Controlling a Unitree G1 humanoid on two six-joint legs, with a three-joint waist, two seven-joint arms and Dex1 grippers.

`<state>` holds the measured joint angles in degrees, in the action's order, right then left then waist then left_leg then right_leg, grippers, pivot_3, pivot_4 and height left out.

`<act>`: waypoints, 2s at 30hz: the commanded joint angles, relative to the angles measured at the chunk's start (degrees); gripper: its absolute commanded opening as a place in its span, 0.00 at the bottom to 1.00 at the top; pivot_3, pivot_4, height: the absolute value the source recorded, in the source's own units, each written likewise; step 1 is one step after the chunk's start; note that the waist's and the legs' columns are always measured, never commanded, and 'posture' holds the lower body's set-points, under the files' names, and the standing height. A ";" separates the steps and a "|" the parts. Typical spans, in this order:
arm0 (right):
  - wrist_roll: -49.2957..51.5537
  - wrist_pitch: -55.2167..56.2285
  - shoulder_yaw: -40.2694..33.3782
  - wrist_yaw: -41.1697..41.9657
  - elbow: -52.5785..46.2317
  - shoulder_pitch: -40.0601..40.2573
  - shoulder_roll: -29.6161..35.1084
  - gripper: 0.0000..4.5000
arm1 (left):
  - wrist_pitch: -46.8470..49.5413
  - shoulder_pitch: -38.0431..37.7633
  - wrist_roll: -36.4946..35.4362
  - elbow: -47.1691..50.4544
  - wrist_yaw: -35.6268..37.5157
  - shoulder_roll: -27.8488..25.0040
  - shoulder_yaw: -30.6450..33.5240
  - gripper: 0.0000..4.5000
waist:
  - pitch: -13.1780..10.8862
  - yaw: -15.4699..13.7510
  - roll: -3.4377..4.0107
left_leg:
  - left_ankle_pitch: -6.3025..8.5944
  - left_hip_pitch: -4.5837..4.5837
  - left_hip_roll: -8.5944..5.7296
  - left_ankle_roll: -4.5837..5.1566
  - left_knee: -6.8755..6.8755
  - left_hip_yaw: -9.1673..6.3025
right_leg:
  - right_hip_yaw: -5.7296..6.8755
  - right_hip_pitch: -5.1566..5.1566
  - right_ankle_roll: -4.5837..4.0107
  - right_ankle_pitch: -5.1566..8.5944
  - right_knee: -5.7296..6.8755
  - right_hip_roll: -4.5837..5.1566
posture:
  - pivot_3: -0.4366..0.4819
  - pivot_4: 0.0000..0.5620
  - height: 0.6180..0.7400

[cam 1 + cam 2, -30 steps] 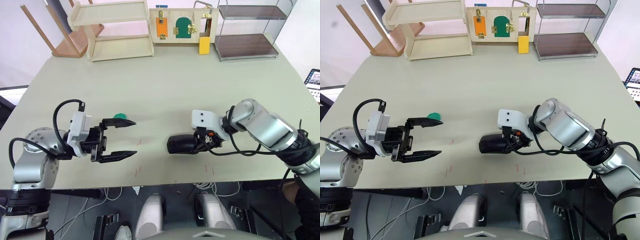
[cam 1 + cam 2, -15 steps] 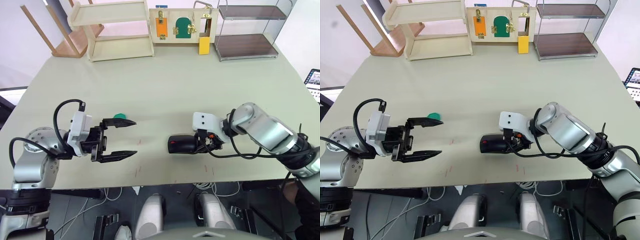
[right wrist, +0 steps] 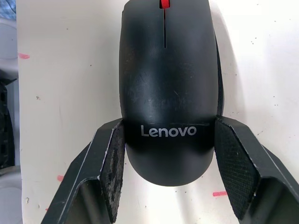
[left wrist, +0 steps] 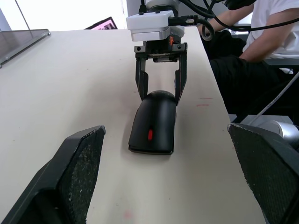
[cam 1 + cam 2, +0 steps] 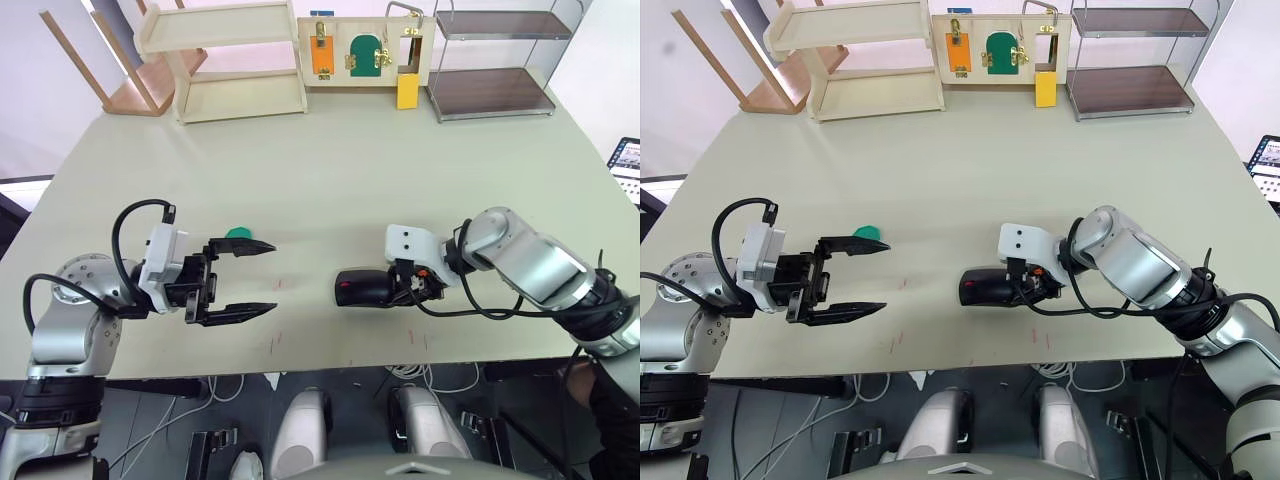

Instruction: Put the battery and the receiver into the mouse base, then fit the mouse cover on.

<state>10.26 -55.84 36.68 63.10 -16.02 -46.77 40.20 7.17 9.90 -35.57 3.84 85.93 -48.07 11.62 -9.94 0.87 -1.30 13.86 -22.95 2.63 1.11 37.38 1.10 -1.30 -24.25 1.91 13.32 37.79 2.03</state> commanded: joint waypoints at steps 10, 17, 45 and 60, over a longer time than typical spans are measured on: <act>-1.65 2.94 -0.75 -0.12 -0.06 0.55 0.48 0.99 | -0.42 0.79 -0.59 0.85 0.13 -0.09 0.45 1.00 | 0.00 -0.01 0.00 | 0.00 -0.03 0.00 0.00 0.00 0.01 | 0.00 -0.01 0.00 0.00 -0.02 0.00 | 0.48 0.27 1.00; -1.88 2.97 -1.39 -0.09 0.12 0.49 -0.01 0.99 | -0.55 1.17 -0.42 0.45 0.21 -0.08 0.33 1.00 | 0.00 -0.01 0.00 | 0.00 -0.04 0.00 0.00 -0.01 0.01 | 0.00 -0.04 0.03 -0.02 -0.01 0.00 | 0.48 0.27 1.00; 4.51 38.67 -19.39 3.71 9.04 18.25 -2.58 0.99 | -0.85 0.86 -0.55 0.95 0.11 0.17 0.46 1.00 | -0.01 -0.04 -0.03 | 0.00 -0.06 0.00 0.00 -0.01 0.01 | -0.01 -0.01 0.06 -0.03 -0.04 -0.02 | 0.48 0.27 1.00; 4.43 53.86 -22.64 6.68 21.54 22.41 -7.71 0.99 | -1.07 1.72 -0.39 0.25 0.57 0.16 0.22 1.00 | -0.01 0.00 -0.03 | 0.00 0.00 0.00 0.00 0.03 0.03 | -0.04 0.01 0.06 -0.04 0.02 -0.04 | 0.48 0.27 1.00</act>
<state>14.37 -3.40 14.93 69.53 5.98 -23.90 32.85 6.96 11.01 -35.58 3.78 86.04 -47.85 11.13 -9.94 0.86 -1.32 13.85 -22.95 2.64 1.11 37.41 1.13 -1.34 -24.24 1.97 13.29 37.82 1.98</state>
